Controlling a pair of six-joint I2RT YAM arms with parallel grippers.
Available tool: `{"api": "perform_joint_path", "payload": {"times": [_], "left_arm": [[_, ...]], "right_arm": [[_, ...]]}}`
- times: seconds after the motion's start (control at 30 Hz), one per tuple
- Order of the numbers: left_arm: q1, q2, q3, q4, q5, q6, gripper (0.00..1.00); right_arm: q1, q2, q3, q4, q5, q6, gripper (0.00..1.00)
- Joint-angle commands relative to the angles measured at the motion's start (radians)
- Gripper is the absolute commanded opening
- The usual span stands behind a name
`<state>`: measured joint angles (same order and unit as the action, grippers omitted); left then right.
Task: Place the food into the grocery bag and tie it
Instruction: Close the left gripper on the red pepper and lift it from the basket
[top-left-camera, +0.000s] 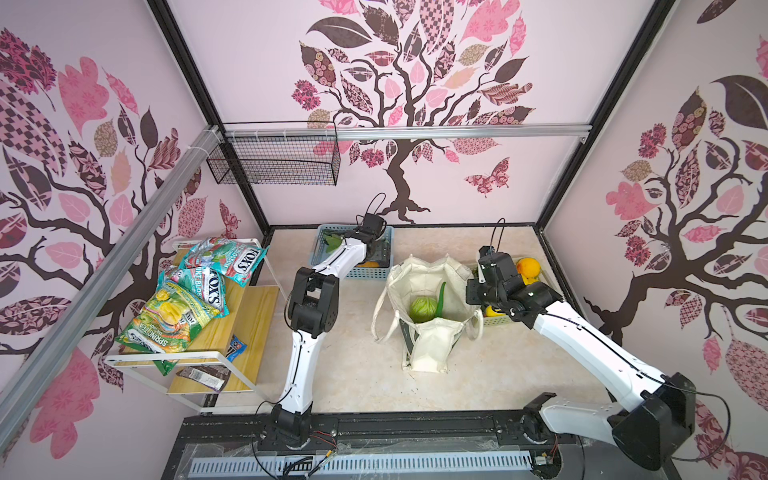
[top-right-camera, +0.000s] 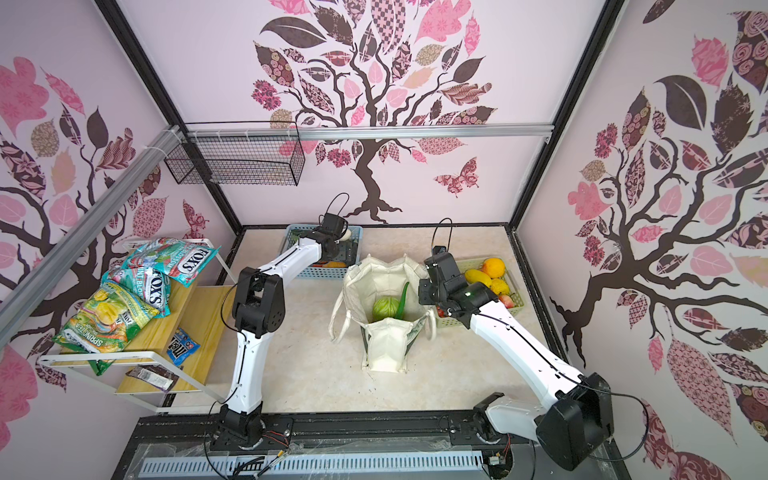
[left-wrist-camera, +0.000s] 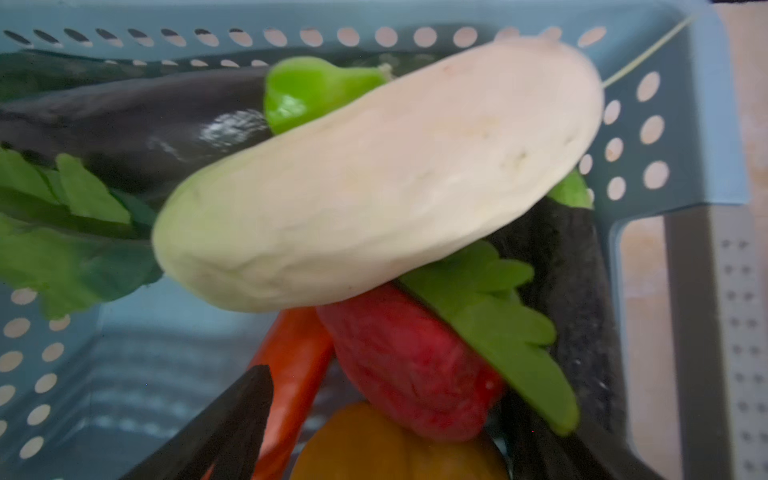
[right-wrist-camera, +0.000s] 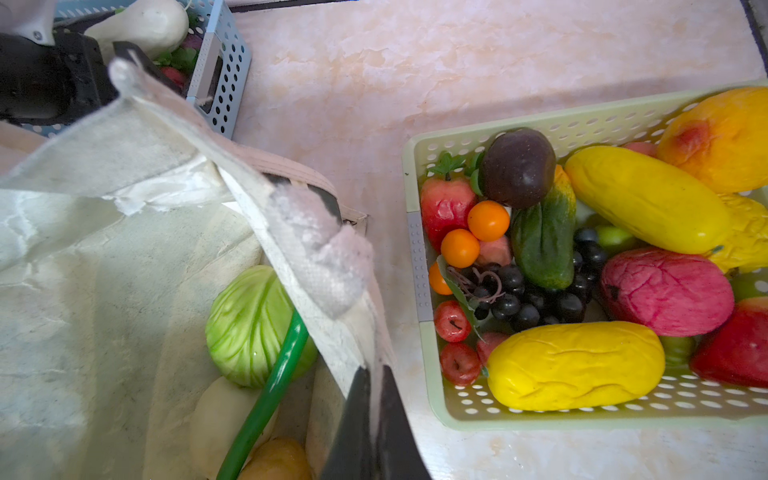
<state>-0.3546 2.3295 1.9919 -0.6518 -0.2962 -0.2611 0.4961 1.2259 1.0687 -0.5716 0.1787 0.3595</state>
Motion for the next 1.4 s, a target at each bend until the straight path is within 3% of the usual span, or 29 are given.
{"api": "perform_joint_path", "payload": {"times": [0.0, 0.47, 1.37], "left_arm": [[-0.010, 0.033, 0.044, 0.057, -0.051, 0.001, 0.95], [-0.014, 0.056, 0.019, 0.109, -0.046, -0.031, 0.89], [0.025, -0.211, -0.269, 0.221, 0.045, -0.040, 0.80]], "right_arm": [[0.000, 0.018, 0.014, -0.028, -0.021, -0.008, 0.02], [0.001, 0.046, 0.023, -0.013, -0.034, -0.016, 0.02], [0.001, 0.027, 0.004, -0.002, -0.068, 0.003, 0.02]]}}
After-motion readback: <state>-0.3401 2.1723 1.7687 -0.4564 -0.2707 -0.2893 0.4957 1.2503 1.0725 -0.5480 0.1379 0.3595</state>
